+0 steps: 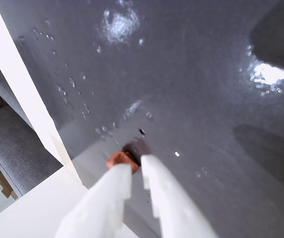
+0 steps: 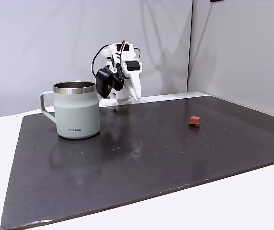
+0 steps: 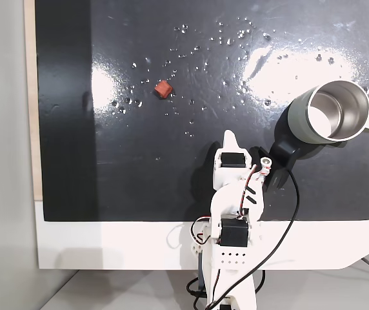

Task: Grasp a cube and put it in the cup.

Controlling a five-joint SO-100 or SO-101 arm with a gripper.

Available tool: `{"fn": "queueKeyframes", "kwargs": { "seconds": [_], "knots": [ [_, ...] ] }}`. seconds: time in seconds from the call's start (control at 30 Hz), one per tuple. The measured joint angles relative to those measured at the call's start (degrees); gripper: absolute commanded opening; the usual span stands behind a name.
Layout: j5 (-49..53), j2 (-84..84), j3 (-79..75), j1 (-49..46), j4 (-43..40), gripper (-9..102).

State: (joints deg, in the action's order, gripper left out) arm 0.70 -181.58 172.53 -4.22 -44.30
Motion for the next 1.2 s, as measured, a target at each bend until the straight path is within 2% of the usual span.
{"fn": "queueKeyframes", "kwargs": {
  "seconds": [0.17,0.77,1.0,1.2],
  "knots": [
    [-0.8,0.0,0.0,3.0,0.0,0],
    [1.3,0.9,-2.0,3.9,-0.9,0],
    [-0.1,20.7,-19.8,7.1,-1.0,0],
    [-3.4,42.4,-42.1,11.1,-5.8,0]
  ]
}}
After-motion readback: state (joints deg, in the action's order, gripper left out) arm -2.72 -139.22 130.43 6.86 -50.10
